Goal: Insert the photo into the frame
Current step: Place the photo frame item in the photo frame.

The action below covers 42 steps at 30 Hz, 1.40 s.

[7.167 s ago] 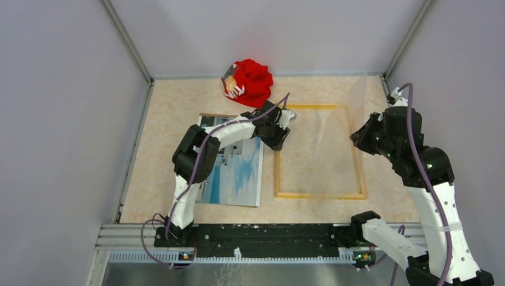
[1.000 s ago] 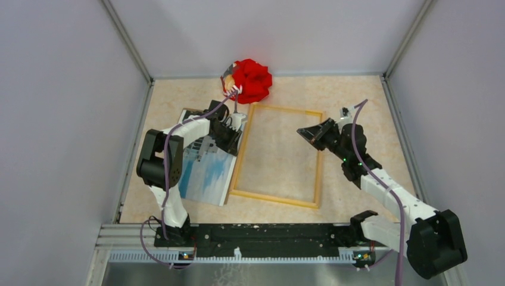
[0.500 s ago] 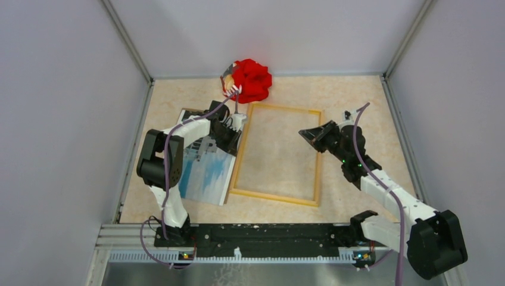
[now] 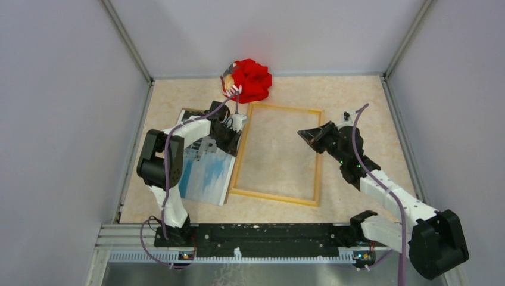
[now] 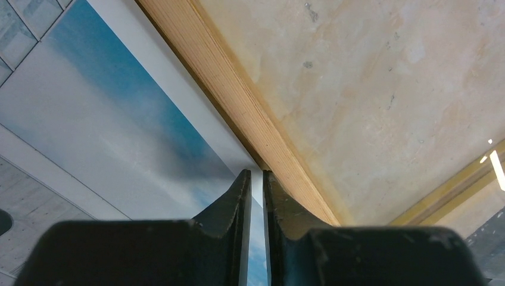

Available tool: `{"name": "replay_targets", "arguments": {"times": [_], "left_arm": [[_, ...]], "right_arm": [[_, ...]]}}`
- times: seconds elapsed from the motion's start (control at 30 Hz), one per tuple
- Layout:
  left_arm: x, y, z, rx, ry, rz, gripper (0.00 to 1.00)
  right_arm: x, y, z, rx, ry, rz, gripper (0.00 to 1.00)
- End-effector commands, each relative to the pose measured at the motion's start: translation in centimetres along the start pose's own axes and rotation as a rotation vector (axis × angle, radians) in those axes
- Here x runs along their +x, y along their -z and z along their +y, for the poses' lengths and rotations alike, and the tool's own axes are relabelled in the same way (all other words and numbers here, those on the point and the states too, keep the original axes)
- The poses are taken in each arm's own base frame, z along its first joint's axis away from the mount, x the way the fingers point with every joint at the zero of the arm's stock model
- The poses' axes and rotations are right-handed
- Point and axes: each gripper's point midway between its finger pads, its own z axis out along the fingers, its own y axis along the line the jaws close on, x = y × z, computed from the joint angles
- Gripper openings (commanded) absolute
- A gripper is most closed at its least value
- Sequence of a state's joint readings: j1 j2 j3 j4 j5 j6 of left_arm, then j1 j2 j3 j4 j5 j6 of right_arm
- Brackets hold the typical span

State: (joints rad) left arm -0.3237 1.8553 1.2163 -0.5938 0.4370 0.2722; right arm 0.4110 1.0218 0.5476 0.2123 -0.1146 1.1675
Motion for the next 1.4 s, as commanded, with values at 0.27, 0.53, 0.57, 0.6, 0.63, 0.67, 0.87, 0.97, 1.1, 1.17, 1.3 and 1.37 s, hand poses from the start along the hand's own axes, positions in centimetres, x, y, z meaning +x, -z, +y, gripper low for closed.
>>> {"name": "replay_targets", "arguments": {"times": [0.27,0.53,0.57,0.6,0.63,0.67,0.87,0.97,1.1,1.17,1.3,1.37], "left_arm": [[-0.1,-0.6,-1.0,0.041,-0.022,-0.008,0.17],[-0.1,-0.8,-1.3,0.045,-0.026,-0.004,0.16],[-0.2,-0.7,-1.4,0.046,-0.027,-0.007,0.16],[-0.2,-0.7,-1.3,0.046,-0.027,-0.007,0.16],[-0.2,-0.7,-1.4,0.046,-0.028,-0.007,0.16],[-0.2,-0.7,-1.4,0.045,-0.028,-0.008,0.16],[-0.1,-0.9,-1.3,0.048,-0.03,-0.003,0.15],[-0.1,-0.8,-1.3,0.046,-0.032,-0.004,0.14],[-0.1,-0.7,-1.3,0.043,-0.034,-0.004,0.14],[-0.1,-0.6,-1.3,0.04,-0.036,-0.005,0.13],[-0.2,-0.5,-1.4,0.044,-0.035,-0.007,0.13],[-0.1,-0.4,-1.4,0.044,-0.033,-0.008,0.13]], "right_arm": [[0.1,0.1,1.7,-0.008,0.023,-0.014,0.0],[0.2,-0.7,3.8,-0.003,0.03,-0.002,0.0],[0.4,-0.9,3.8,-0.003,0.029,0.003,0.0],[0.6,-1.0,3.9,-0.004,0.026,0.008,0.0],[0.8,-1.1,3.7,-0.001,0.024,0.014,0.0],[1.0,-1.2,3.7,0.0,0.024,0.019,0.0],[2.3,-1.6,3.1,0.008,0.02,0.04,0.0],[2.5,-1.6,2.5,0.028,0.032,0.045,0.0],[1.8,-0.8,1.9,0.067,0.086,0.016,0.0],[1.1,-0.2,1.8,0.086,0.145,-0.009,0.0],[0.5,0.8,0.7,0.134,0.198,-0.031,0.0],[0.6,0.9,0.5,0.143,0.212,-0.028,0.0]]}}
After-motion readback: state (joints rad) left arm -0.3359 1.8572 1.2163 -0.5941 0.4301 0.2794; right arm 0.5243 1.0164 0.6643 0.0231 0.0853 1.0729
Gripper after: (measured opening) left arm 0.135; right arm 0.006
